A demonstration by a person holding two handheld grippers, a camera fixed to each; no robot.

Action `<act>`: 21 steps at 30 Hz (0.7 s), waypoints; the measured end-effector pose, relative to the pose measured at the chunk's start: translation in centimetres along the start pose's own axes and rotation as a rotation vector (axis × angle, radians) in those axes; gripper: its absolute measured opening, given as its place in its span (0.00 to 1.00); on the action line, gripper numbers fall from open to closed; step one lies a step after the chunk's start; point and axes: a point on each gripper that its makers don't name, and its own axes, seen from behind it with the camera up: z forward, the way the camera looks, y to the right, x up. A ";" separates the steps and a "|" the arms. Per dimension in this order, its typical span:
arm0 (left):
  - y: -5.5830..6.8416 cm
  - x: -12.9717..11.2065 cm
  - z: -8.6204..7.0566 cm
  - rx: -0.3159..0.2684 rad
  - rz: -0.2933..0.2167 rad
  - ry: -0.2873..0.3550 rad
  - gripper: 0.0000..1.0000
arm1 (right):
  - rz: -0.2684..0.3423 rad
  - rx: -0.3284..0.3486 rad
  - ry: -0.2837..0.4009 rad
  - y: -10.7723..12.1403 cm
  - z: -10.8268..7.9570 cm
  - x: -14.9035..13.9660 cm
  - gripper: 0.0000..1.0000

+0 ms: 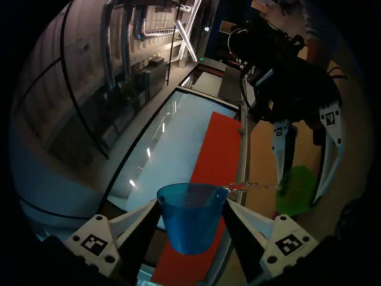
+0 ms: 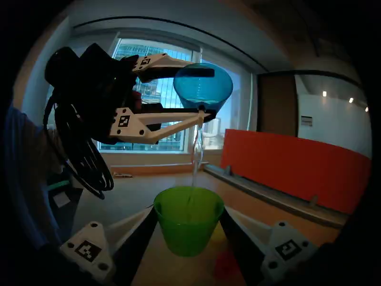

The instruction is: Pour water

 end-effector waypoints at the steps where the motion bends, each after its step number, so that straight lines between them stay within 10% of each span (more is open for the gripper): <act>1: -0.1 0.0 0.0 0.001 0.006 0.000 0.86 | 0.000 0.000 0.000 0.0 0.0 0.0 0.91; 21: -1.3 0.8 -0.4 0.004 0.088 0.007 0.86 | -0.001 -0.002 0.006 -0.1 -0.2 0.2 0.91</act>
